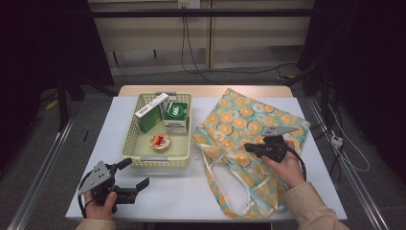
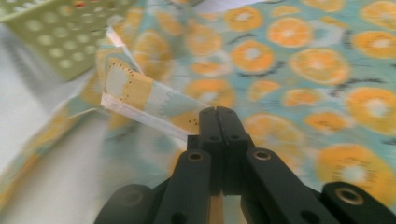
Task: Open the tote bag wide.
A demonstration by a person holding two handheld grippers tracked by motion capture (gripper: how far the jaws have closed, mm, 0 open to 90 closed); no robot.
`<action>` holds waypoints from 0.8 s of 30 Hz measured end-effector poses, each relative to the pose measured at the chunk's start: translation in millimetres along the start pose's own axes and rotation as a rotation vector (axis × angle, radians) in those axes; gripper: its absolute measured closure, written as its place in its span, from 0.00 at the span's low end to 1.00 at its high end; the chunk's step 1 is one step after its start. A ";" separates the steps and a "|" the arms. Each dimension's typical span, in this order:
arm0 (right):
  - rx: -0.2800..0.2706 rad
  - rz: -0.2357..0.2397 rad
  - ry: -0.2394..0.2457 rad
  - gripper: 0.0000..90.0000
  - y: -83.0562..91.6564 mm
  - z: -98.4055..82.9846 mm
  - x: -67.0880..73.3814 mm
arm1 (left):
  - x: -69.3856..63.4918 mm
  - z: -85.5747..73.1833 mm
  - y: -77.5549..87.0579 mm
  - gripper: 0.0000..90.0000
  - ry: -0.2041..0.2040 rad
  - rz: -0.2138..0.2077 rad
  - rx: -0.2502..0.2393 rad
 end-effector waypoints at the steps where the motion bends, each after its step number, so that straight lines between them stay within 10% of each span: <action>1: -0.009 -0.015 -0.009 1.00 0.4 -0.2 -5.4 | 0.2 -0.2 0.0 0.04 0.001 0.000 -0.001; 24: 0.022 -0.191 -0.092 0.96 -6.9 -8.6 -74.0 | 1.0 -2.3 -1.5 0.04 0.014 -0.007 0.013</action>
Point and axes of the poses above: each handheld gripper's, and its own axes: y roughly backward along the jaws, z roughly out of its top, x roughly to its left, the point moved 1 cm from there along -y, roughly forward along the jaws, and after that the axes turned 2 degrees about x, right-handed, at the moved point
